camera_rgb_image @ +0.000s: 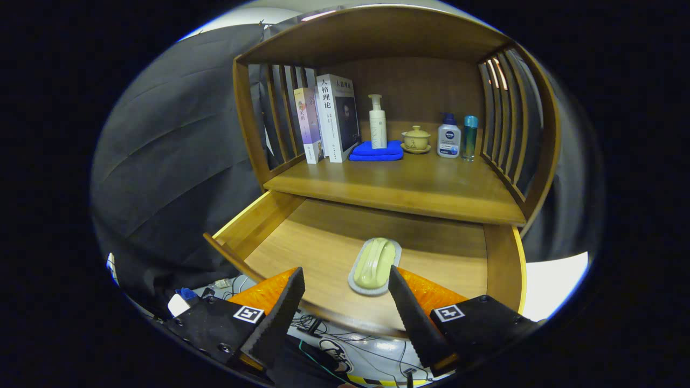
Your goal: Pull open the drawer, take out the items inside it, and place them on the countertop above the cabinet.
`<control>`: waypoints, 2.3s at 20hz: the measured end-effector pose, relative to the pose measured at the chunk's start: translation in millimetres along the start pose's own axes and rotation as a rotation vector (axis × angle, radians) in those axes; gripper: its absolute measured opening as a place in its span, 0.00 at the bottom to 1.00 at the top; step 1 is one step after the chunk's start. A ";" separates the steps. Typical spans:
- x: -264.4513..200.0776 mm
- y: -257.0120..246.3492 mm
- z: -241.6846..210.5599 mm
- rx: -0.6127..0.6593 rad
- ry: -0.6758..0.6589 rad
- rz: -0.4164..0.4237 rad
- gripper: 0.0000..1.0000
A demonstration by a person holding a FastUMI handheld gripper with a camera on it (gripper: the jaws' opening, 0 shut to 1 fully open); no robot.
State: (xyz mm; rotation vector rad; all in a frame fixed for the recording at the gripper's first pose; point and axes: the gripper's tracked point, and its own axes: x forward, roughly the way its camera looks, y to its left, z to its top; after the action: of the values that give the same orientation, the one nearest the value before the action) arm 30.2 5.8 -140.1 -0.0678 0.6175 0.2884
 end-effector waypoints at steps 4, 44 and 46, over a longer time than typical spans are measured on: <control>37.4 -8.3 5.6 0.050 0.089 0.015 0.99; 20.8 -29.9 -2.9 0.335 0.267 0.070 0.17; 13.4 -31.2 10.9 0.332 0.232 0.076 0.17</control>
State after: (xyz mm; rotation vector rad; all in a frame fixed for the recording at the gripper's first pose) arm 55.7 -19.2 -139.7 0.2448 0.8924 0.2504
